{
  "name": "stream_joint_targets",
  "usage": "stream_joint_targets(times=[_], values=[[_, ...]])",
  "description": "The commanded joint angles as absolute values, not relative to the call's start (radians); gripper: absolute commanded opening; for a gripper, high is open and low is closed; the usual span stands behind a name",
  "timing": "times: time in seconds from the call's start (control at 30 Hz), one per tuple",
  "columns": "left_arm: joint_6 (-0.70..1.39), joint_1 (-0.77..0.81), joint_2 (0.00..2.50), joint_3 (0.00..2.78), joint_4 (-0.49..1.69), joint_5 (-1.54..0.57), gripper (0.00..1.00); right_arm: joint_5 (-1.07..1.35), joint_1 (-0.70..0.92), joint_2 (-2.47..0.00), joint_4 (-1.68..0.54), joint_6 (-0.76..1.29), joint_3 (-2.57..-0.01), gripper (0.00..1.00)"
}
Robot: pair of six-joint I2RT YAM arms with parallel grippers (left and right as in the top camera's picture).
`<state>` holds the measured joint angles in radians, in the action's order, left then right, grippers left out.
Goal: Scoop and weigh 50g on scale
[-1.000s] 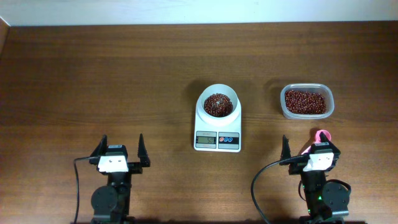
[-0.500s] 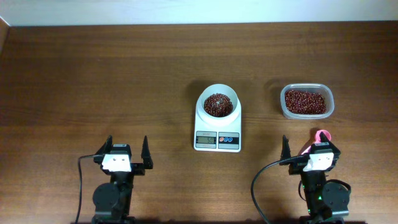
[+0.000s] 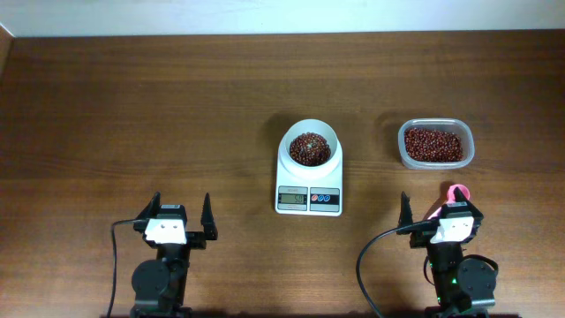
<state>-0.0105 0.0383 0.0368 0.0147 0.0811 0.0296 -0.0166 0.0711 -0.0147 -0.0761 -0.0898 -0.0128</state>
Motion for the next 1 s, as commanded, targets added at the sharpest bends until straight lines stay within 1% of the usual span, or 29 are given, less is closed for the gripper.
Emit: stream_joint_targets(times=[0.0,0.27,0.97], values=[[-0.019,0.035,0.04,0.009,0.083,0.015,0.99,-0.011,0.08,-0.004,-0.082,-0.097,-0.006,0.99],[-0.019,0.035,0.005,0.009,0.083,0.015,0.99,-0.011,0.08,-0.004,-0.082,-0.097,-0.006,0.99],[-0.019,0.034,0.005,0.009,0.083,0.015,0.99,-0.011,0.08,-0.004,-0.082,-0.097,-0.006,0.99]])
